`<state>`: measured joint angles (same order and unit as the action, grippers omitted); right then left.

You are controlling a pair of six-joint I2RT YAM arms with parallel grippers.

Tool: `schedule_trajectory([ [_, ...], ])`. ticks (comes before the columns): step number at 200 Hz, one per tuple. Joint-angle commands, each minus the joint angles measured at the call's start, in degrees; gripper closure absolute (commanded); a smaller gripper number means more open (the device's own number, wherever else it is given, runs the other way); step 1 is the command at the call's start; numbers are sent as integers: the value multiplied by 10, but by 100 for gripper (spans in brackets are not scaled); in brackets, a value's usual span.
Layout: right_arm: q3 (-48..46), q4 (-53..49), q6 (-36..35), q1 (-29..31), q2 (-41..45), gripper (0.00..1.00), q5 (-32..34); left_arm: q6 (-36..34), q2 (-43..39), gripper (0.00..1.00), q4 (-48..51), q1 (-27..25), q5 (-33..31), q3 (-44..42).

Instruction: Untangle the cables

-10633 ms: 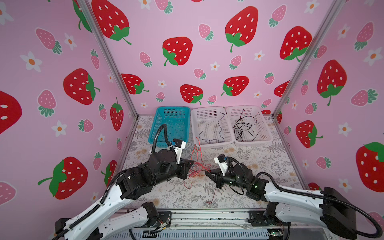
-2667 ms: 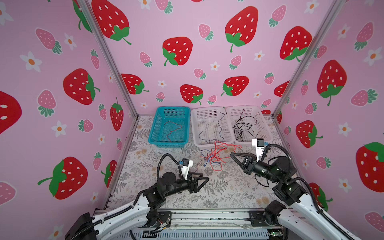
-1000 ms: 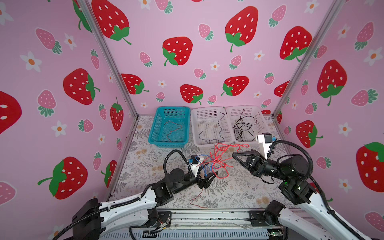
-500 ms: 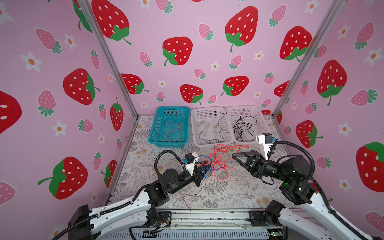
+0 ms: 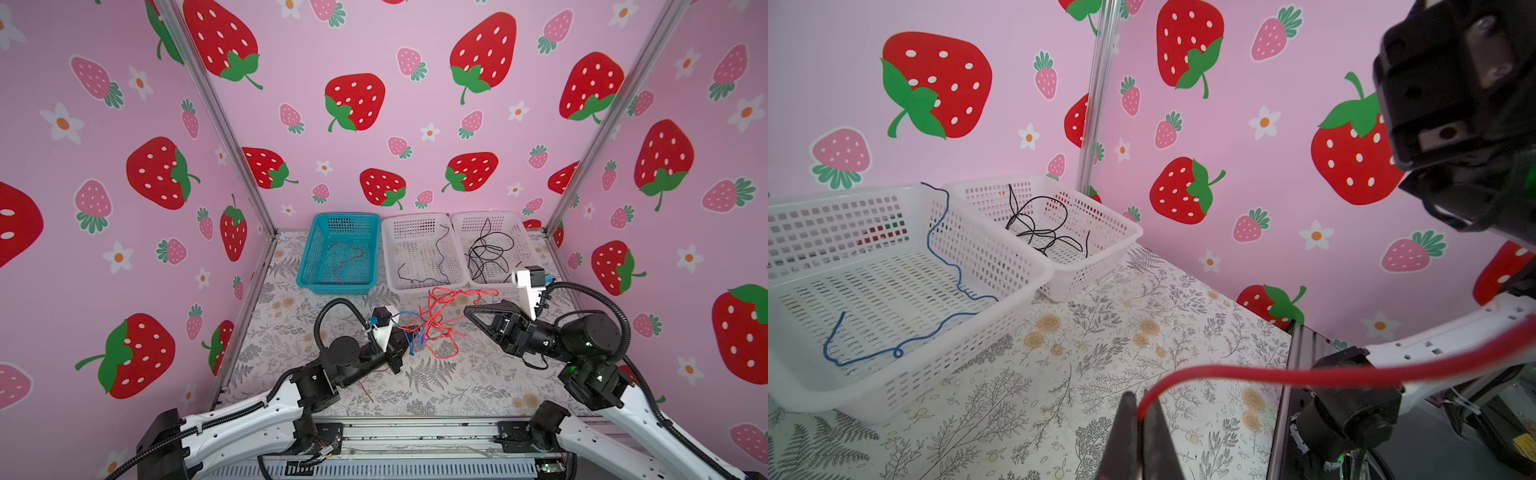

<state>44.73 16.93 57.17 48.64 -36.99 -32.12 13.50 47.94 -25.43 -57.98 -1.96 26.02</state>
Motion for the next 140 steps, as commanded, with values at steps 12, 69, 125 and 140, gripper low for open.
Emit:
schedule_trajectory([
  [12, 38, 76, 32, 4, -5, 100, 2, 15, 28, 100, 42, 13, -8, 14],
  [69, 118, -17, -40, 3, 0, 100, 34, 57, 48, 100, 121, 68, 9, 14],
  [125, 76, -109, -104, 4, 34, 100, 114, 57, 1, 100, 243, 186, 1, 86],
  [140, 52, -119, -109, 3, 43, 100, 125, 55, 7, 100, 274, 227, 6, 131],
])
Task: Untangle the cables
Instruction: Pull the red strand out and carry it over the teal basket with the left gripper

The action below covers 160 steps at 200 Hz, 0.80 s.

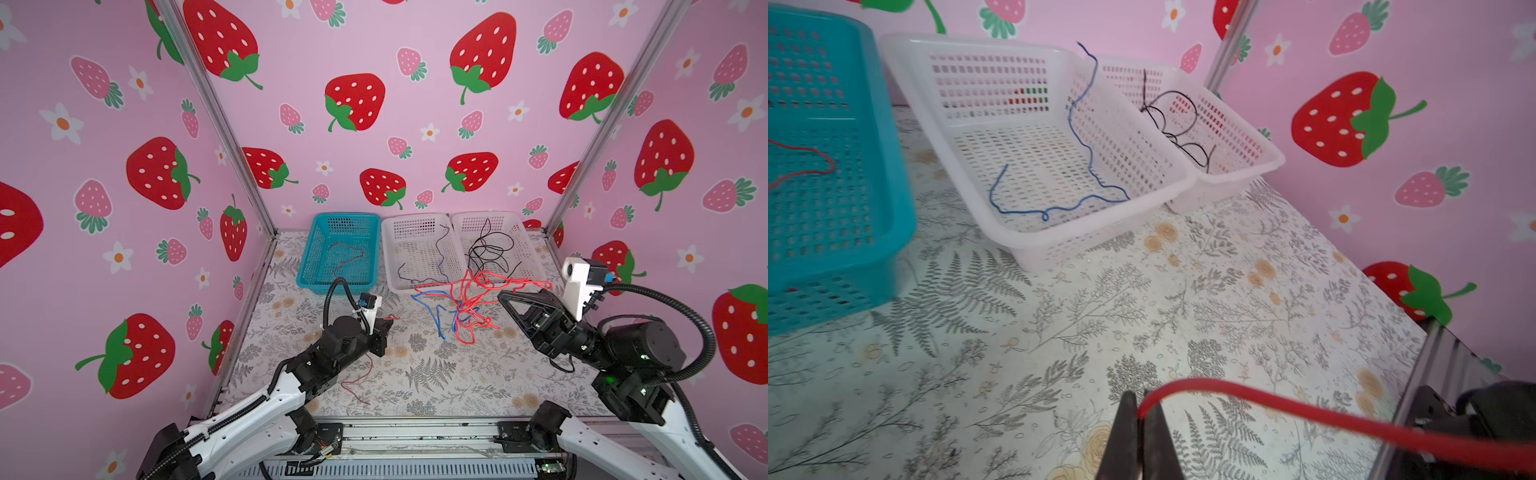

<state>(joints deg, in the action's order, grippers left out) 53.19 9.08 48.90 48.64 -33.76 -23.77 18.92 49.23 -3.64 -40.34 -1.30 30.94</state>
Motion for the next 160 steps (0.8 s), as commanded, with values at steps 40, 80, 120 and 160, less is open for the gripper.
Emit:
schedule_trajectory([
  [40, -85, -43, -25, 3, 27, 100, 46, -42, 63, 100, 110, 148, 19, 228],
  [80, -103, -38, -23, 3, 32, 100, 38, -82, 180, 100, 110, 238, 45, 368],
  [120, -100, -50, -36, 3, 28, 100, 32, -118, 328, 100, 59, 286, 40, 458],
  [160, -92, -69, -58, 3, 24, 100, 36, -149, 479, 100, 35, 301, 32, 549],
])
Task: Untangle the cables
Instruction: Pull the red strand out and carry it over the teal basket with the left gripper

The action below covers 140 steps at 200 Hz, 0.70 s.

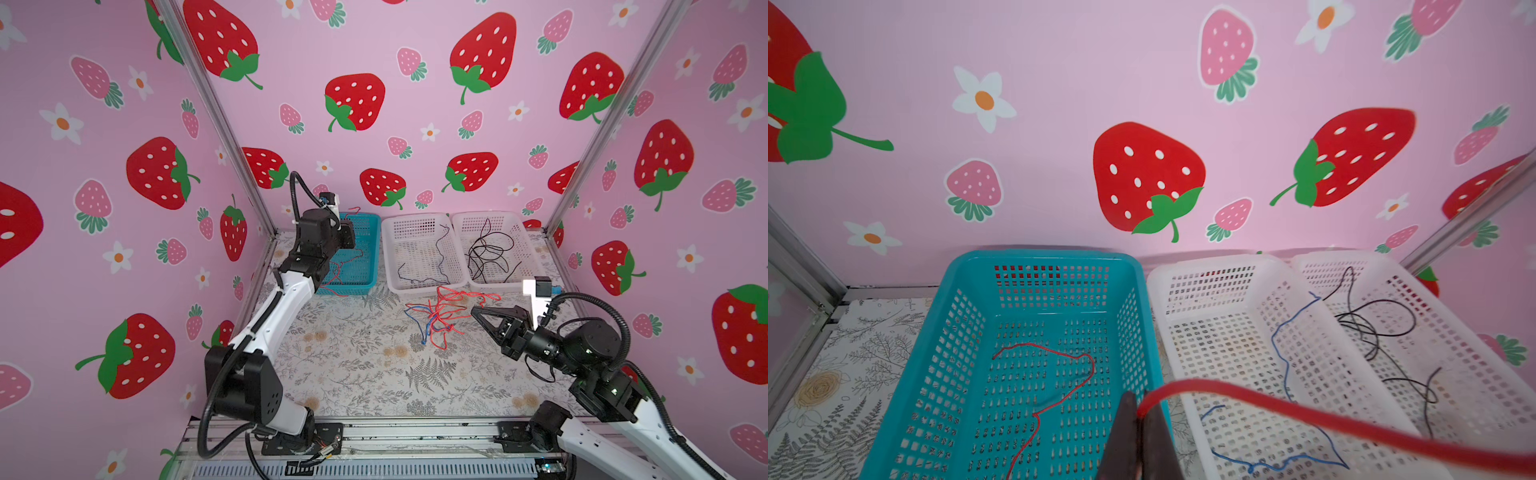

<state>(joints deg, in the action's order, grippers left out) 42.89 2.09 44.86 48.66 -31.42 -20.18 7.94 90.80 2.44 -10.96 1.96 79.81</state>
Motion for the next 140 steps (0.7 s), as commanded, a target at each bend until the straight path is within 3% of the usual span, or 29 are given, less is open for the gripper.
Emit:
schedule_trajectory([
  [1, 11, 0, -19, 3, 1, 100, 0, -40, 67, 100, -27, 8, -1, 62],
  [44, 22, -26, -46, 3, -10, 100, 4, -70, 176, 100, -62, 17, -35, 109],
  [101, 9, -25, -55, 3, -14, 100, -5, -105, 259, 100, -111, 17, -76, 144],
  [140, -13, -11, -45, 3, -17, 100, -15, -121, 303, 100, -45, 20, -69, 236],
])
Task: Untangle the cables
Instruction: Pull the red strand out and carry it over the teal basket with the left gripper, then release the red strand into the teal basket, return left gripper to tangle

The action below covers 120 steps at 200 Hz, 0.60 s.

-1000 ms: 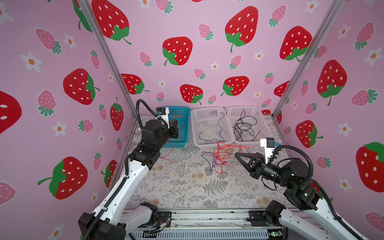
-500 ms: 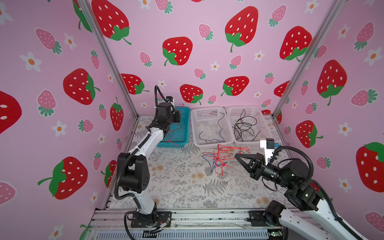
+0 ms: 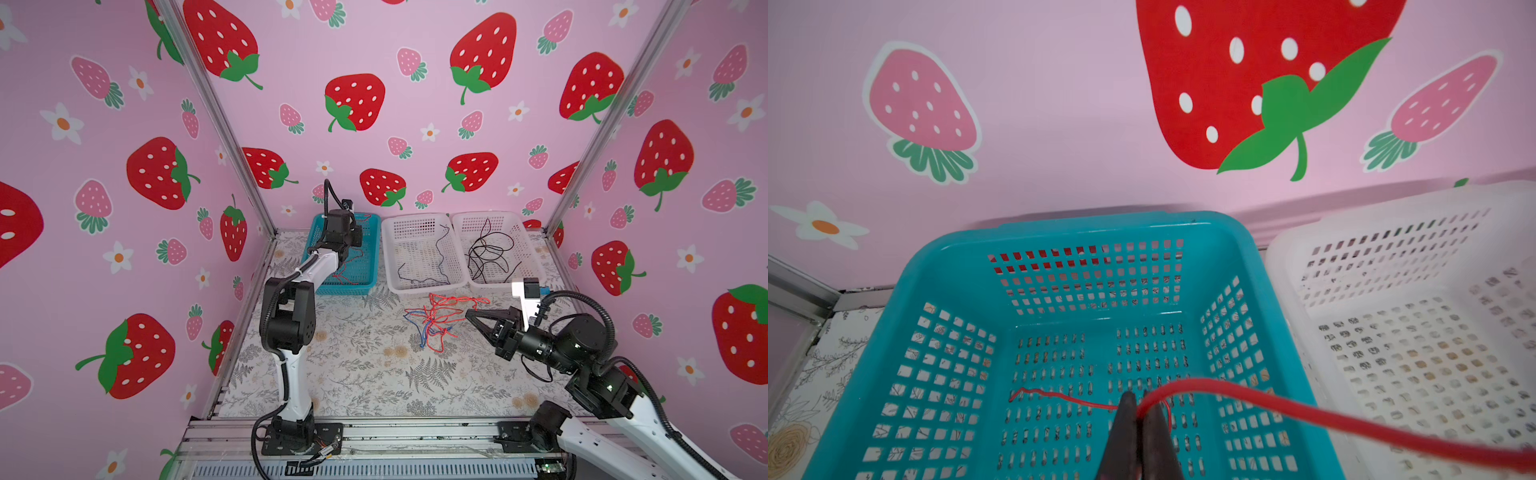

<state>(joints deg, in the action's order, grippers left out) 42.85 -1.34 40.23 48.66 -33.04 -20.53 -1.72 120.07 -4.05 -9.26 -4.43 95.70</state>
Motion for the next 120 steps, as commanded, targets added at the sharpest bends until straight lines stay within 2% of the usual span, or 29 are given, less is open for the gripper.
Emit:
schedule_trajectory([
  [1, -13, 24, 1, 3, -1, 100, -12, -24, 12, 100, 21, 2, -5, 80],
  [36, -31, 45, 9, 3, -9, 100, -21, -35, 49, 100, 57, 4, -8, 119],
  [85, -24, 27, -7, 3, -10, 100, -16, -40, 50, 100, 41, 8, -13, 56],
  [98, -23, 28, -7, 3, -10, 100, -16, -37, 46, 95, 45, 10, -19, 51],
  [101, -23, 28, -7, 3, -10, 100, -16, -37, 44, 90, 44, 10, -17, 49],
  [120, -22, 28, -4, 3, -9, 100, -20, -42, 34, 80, 48, 13, -14, 43],
])
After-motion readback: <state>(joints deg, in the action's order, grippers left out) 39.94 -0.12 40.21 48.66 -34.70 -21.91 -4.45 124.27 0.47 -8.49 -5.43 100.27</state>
